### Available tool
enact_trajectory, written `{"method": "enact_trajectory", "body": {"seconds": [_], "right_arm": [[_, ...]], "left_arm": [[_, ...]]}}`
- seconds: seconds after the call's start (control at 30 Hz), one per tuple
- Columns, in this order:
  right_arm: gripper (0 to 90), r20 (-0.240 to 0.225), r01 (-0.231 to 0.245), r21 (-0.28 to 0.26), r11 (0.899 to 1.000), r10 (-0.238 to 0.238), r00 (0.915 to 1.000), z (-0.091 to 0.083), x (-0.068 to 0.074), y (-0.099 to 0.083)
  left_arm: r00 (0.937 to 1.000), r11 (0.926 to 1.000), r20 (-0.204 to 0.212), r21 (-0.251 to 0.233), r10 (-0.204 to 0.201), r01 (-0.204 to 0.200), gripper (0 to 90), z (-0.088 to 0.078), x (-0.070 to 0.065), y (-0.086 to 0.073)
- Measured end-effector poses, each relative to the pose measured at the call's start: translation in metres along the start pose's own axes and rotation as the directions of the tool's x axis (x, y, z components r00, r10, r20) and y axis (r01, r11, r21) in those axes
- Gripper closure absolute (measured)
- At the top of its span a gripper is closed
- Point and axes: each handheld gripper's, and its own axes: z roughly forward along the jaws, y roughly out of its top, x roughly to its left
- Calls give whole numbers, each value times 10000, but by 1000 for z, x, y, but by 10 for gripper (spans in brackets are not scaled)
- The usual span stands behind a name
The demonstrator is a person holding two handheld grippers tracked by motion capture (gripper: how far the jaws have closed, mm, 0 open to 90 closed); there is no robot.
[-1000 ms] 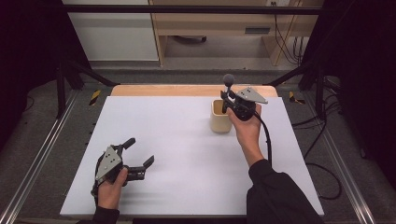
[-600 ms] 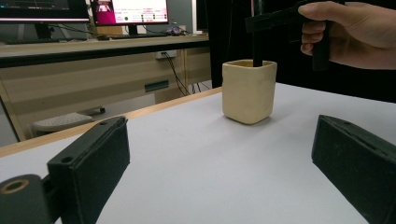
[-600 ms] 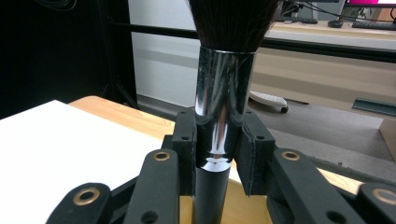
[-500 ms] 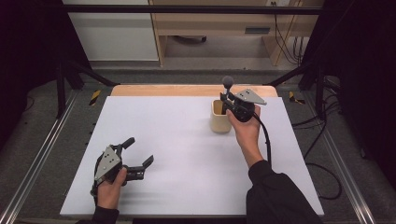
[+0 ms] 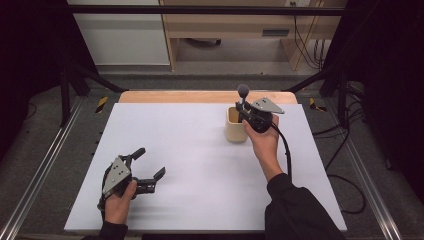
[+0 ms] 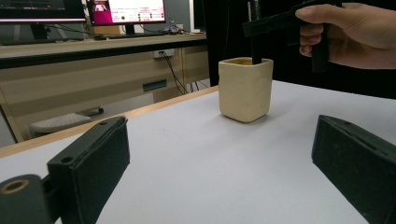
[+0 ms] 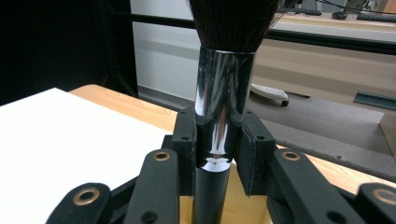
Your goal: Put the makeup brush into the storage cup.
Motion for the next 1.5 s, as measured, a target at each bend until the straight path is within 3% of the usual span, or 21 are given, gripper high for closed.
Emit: {"method": "enact_trajectory", "body": {"seconds": [0.23,0.4,0.67,1.1,1.5], "right_arm": [[714,5,-15,156,9999,15,10000,-1,-1,-5],[403,79,-278,81,9996,278,9996,-10,-2,3],[246,-3,-116,-168,9998,116,9999,-27,3,16],[100,-45,-171,106,9998,172,9998,-28,8,17],[58,-252,37,123,9999,-34,9997,-38,12,21]], "left_arm": [[10000,10000,-3,-8,50,-50,39,0,0,0],[10000,10000,-25,-73,-8,8,39,-1,1,0],[10000,10000,7,16,83,-83,39,-1,-1,0],[10000,10000,-6,-66,-6,6,35,-1,0,0],[10000,10000,2,-47,19,-18,33,-1,0,0]]}}
